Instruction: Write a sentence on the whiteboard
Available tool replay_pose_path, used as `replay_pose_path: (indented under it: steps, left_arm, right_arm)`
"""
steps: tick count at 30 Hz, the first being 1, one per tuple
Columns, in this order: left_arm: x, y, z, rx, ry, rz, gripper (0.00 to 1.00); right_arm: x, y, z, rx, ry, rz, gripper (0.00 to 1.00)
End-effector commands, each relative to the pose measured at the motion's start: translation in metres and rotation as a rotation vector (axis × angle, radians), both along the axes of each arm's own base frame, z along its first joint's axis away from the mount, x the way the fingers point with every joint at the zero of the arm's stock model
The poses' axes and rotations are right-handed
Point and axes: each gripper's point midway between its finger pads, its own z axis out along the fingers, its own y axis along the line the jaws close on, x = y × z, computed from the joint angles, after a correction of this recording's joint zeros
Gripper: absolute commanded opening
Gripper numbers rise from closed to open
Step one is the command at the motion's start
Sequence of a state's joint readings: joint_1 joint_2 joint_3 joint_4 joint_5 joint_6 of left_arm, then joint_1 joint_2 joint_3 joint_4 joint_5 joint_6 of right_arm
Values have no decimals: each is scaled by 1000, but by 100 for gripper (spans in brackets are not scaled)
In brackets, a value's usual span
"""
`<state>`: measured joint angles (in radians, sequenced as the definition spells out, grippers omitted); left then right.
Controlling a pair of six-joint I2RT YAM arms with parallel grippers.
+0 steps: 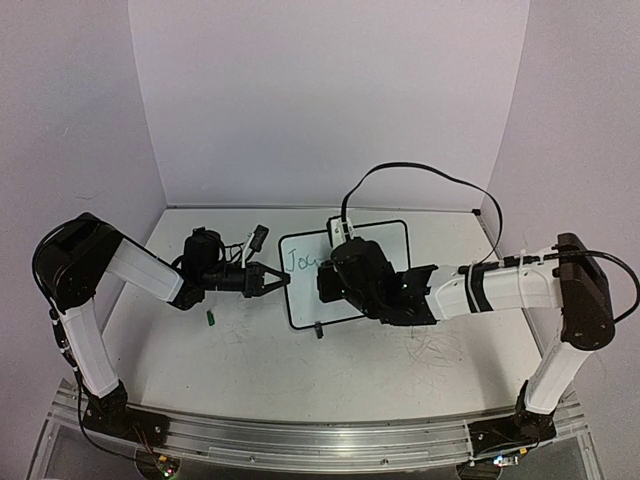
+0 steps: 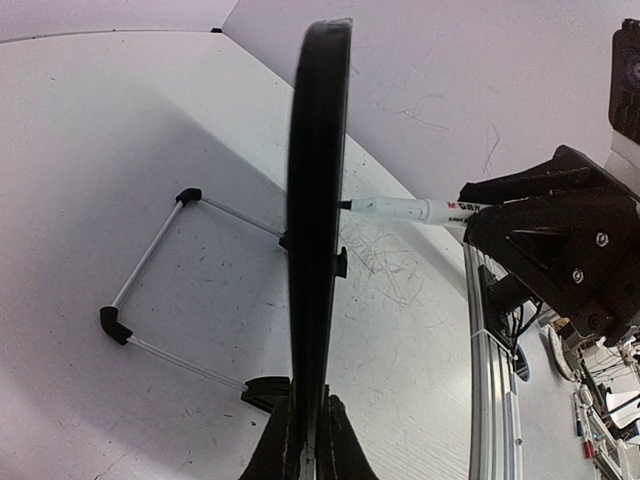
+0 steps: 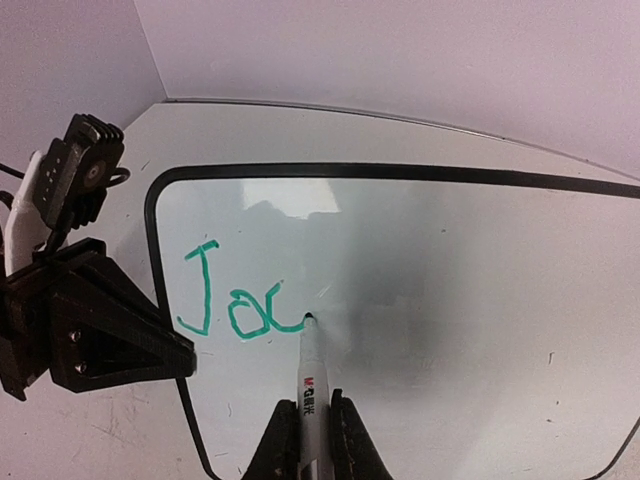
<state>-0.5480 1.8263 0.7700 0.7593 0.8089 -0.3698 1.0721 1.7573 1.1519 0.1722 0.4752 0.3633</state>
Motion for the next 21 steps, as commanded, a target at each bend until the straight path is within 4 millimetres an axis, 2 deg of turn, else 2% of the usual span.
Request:
replay_pose_path:
  steps: [1,13,21]
  left_arm:
    - [-12,-4,20,-30,-52,-47,0]
    - [-12,-4,20,-31,-52,-48,0]
    - [-12,-4,20,-31,-55,-48,0]
  right_arm:
    - [10,-5,35,41,-64,-46,0]
    - [13,-3,40,34,-78,-39,0]
    - [14,-1,35,25,-70,-33,0]
